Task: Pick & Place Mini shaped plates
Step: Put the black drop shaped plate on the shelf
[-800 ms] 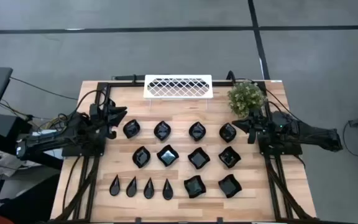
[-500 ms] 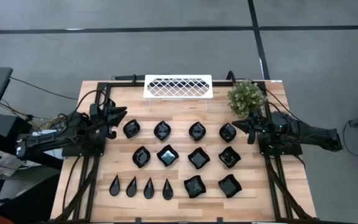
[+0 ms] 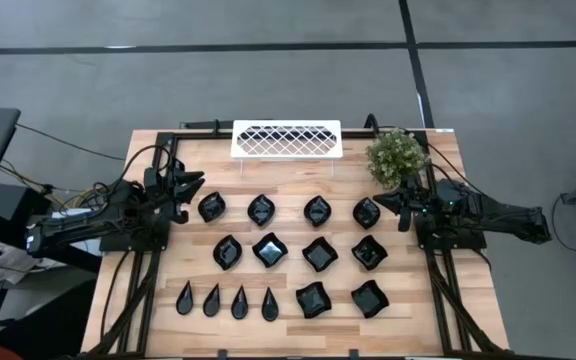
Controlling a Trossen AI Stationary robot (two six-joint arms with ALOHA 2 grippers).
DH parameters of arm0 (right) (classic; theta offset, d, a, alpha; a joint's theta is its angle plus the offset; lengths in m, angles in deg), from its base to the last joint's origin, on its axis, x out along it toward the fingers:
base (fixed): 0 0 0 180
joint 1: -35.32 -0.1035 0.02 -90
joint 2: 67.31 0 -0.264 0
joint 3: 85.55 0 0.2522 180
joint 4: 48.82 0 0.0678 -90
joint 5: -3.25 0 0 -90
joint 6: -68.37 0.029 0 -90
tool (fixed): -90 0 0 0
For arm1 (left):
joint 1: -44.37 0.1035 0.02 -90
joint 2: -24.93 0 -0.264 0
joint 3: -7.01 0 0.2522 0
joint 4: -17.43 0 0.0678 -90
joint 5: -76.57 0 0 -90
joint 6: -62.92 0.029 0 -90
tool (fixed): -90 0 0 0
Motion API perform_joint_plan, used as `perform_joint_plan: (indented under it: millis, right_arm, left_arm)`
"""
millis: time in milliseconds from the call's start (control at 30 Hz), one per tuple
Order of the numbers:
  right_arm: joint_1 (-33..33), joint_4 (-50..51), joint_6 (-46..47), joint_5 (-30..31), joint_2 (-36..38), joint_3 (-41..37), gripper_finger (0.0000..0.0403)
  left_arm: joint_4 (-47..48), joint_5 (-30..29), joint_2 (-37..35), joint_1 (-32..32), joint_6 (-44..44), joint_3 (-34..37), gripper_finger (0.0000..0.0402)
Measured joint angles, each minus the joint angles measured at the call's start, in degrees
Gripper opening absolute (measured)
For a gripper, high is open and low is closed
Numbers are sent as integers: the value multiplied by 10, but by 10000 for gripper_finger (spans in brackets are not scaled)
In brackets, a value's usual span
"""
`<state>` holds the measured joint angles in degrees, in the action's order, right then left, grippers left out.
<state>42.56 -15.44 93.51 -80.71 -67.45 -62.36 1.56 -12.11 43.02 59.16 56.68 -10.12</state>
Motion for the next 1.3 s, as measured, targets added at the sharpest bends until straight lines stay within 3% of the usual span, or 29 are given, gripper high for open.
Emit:
perform_joint_plan:
  millis: [167,300,467,600,1100,1300]
  right_arm:
    - [0,0,0,0,0,0,0]
    - [0,0,0,0,0,0,0]
    - [0,0,0,0,0,0,0]
    - [0,0,0,0,0,0,0]
    - [0,0,-2,5,0,0,0]
    - [0,0,-2,5,0,0,0]
  left_arm:
    - [-2,0,0,0,-3,0,95]
    - [-15,4,0,0,-79,0,95]
    - [-13,86,0,-4,-152,0,95]
    - [-9,95,11,-18,-167,-3,95]
    - [227,123,211,-78,-181,-140,95]
    - [340,123,259,-93,-212,-166,95]
